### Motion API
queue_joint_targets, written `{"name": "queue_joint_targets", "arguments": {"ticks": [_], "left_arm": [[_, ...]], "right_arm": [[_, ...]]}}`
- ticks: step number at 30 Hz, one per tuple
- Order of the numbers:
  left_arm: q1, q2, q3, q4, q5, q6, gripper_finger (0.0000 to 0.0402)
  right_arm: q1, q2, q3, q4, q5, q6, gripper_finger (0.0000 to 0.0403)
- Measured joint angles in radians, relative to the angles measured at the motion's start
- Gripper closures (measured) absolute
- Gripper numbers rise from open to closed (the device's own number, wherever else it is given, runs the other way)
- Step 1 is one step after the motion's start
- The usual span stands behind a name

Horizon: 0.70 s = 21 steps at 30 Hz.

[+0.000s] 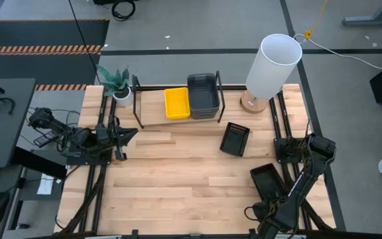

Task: Stack baskets on shelf by color
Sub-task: Stack the top small right black bin on top of the bottom small black bin, then stack the top small black bin on top of the bottom small black bin

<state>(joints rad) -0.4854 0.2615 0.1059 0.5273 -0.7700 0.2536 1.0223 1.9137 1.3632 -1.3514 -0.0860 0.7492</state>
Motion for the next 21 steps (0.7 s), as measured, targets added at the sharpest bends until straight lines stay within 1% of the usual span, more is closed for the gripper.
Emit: {"name": "queue_joint_targets", "arguments": {"ticks": [8,14,17,19,21], "left_arm": [[0.000,0.000,0.000,0.000,0.000,0.000,0.0372],[0.000,0.000,0.000,0.000,0.000,0.000,0.0363],[0.000,0.000,0.000,0.000,0.000,0.000,0.0361],[0.000,0.000,0.000,0.000,0.000,0.000,0.0362],[0.000,0.000,0.000,0.000,0.000,0.000,0.0365]], "right_arm": [[0.003,0.000,0.007,-0.020,0.003,0.066,0.0291],[0.003,-0.001,0.071,-0.075,0.006,0.095,0.0265],[0.002,-0.001,0.079,-0.101,0.007,0.128,0.0254],[-0.002,-0.001,0.079,-0.111,0.039,0.175,0.0251],[-0.009,-0.001,0.079,-0.133,0.107,0.212,0.0251]]}}
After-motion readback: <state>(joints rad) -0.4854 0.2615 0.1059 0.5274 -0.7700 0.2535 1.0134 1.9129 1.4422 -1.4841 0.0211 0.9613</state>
